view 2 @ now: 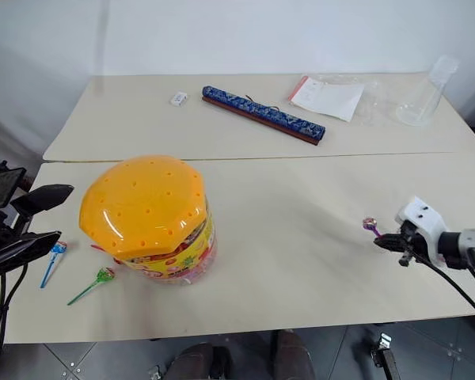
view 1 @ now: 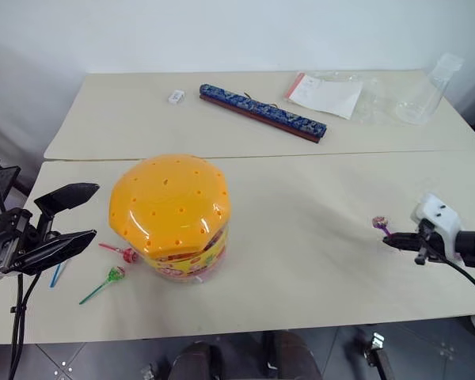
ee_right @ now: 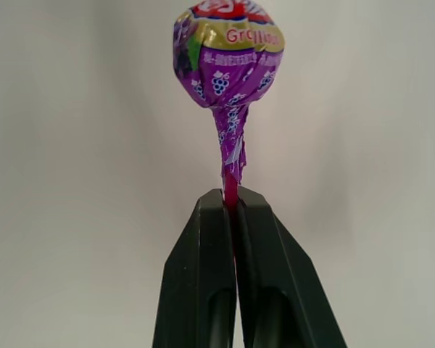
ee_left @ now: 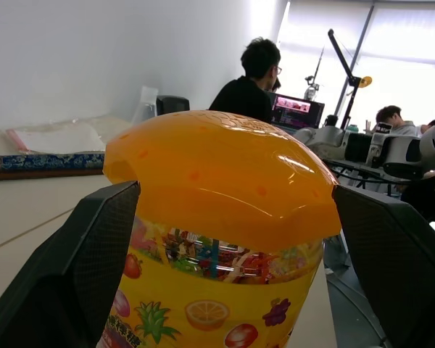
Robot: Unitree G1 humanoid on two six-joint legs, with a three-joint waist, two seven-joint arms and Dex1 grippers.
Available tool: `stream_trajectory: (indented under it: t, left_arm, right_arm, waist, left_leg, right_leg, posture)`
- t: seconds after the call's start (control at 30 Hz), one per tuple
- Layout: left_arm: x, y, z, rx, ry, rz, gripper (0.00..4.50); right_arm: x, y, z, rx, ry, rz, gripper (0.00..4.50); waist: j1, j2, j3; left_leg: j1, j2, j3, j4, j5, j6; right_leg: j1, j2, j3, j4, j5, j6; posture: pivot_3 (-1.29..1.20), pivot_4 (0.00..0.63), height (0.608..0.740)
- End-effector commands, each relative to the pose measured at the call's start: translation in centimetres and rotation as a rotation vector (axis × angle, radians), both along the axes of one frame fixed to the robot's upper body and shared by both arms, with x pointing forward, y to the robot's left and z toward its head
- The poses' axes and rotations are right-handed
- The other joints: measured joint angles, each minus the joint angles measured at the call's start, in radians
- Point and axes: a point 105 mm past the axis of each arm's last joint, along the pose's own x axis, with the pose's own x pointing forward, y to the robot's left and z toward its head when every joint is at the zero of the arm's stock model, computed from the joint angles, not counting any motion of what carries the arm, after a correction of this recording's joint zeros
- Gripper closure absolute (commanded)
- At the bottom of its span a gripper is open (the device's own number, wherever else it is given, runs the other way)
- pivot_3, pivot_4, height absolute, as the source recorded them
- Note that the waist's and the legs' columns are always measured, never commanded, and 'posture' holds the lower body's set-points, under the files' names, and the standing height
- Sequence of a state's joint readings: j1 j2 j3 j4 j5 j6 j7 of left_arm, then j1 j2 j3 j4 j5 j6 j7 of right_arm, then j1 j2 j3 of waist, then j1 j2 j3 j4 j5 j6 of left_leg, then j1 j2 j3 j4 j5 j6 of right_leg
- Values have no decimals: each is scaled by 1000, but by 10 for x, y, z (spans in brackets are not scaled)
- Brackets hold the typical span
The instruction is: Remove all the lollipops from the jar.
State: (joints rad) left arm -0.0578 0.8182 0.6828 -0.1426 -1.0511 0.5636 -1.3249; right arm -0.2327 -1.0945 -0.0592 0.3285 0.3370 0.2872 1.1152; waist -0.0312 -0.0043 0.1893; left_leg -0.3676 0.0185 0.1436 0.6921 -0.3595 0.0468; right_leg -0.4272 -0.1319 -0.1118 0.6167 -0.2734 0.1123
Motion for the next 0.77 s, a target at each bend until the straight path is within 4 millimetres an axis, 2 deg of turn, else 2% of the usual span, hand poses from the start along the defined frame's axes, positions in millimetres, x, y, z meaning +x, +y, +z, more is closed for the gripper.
stream_trajectory:
  t: [0.03, 0.13, 0.17, 0.23, 0.27, 0.33, 0.4, 0.43, 0.47, 0.6, 0.67, 0.77]
  left_arm:
    - [-1, -1, 3, 37, -34, -6, 0]
    - [3, 4, 4, 52, -34, 25, 0]
    - [10, 8, 1, 68, -7, 79, 0]
    - [33, 23, -17, 159, 120, 273, 0]
    - [40, 30, -23, 197, 143, 345, 0]
    - [39, 33, -32, 209, 150, 354, 0]
    - [42, 38, -42, 244, 148, 411, 0]
    - [43, 39, -47, 264, 144, 429, 0]
    - [43, 39, -52, 280, 140, 443, 0]
    - [48, 33, -66, 305, 145, 502, 0]
    - [50, 27, -68, 316, 120, 535, 0]
    - [51, 22, -66, 351, 73, 574, 0]
  right_arm:
    - [-2, -10, 5, 12, -55, -19, 4002]
    - [-1, -12, 17, 39, -143, -12, 3129]
    - [2, -10, 26, 53, -205, 11, 2837]
    - [5, 14, 66, 315, -407, 117, 2146]
    - [3, 21, 79, 402, -470, 163, 1824]
    - [-1, 37, 90, 443, -490, 250, 1163]
    - [0, 61, 102, 448, -580, 352, 474]
    - [-1, 78, 103, 460, -583, 421, 153]
    - [-2, 95, 100, 451, -581, 490, 32]
    - [1, 147, 72, 448, -516, 662, 32]
    - [8, 160, 60, 456, -505, 674, 32]
    - [17, 167, 49, 461, -502, 645, 32]
  waist:
    - [2, 0, 0]
    - [5, 0, 0]
    - [5, 0, 0]
    - [5, 0, 0]
    - [4, 1, 0]
    - [2, 4, 2]
    - [3, 4, 2]
    - [3, 4, 2]
    - [3, 4, 2]
    - [3, 4, 1]
    - [5, 4, 1]
    - [10, 4, 1]
  left_leg:
    - [0, 0, 0, 1, 0, 0]
    - [-1, 0, 0, 1, -1, -1]
    - [-1, 0, -1, 1, -1, -1]
    - [-1, 0, -1, 1, -1, -1]
    - [-1, 0, -1, 1, -1, -1]
    - [0, 0, 0, 1, -1, -1]
    - [-1, 1, 0, 0, -1, 0]
    - [0, 2, 0, 0, -2, -1]
    - [-1, 3, 0, 0, -2, -1]
    - [-1, 4, -1, 0, -3, -3]
    - [-1, 3, 0, 0, -3, -2]
    - [-2, 1, -2, 1, -3, -2]
  right_leg:
    - [0, 0, 0, 1, 0, 0]
    - [-1, 0, 0, 1, 0, 0]
    - [-1, 0, 0, 1, 0, 0]
    - [-1, 0, 0, 1, 0, 0]
    - [-1, 0, 0, 1, 0, 0]
    - [-1, 0, 1, 1, 0, 0]
    - [-2, 0, 1, 2, 0, 0]
    - [-2, 0, 0, 3, 0, 0]
    - [-2, 0, 0, 2, 0, 0]
    - [-3, 0, -1, 3, 0, 0]
    - [-3, 0, -1, 3, 0, 0]
    - [-3, -2, -2, 4, 0, 0]
  posture:
    - [0, 150, 740]
    - [0, 150, 740]
    - [0, 150, 740]
    - [0, 150, 740]
    - [0, 150, 740]
    - [0, 150, 740]
    - [0, 150, 740]
    - [0, 150, 740]
    - [0, 150, 740]
    - [0, 150, 740]
    - [0, 150, 740]
    - [0, 150, 740]
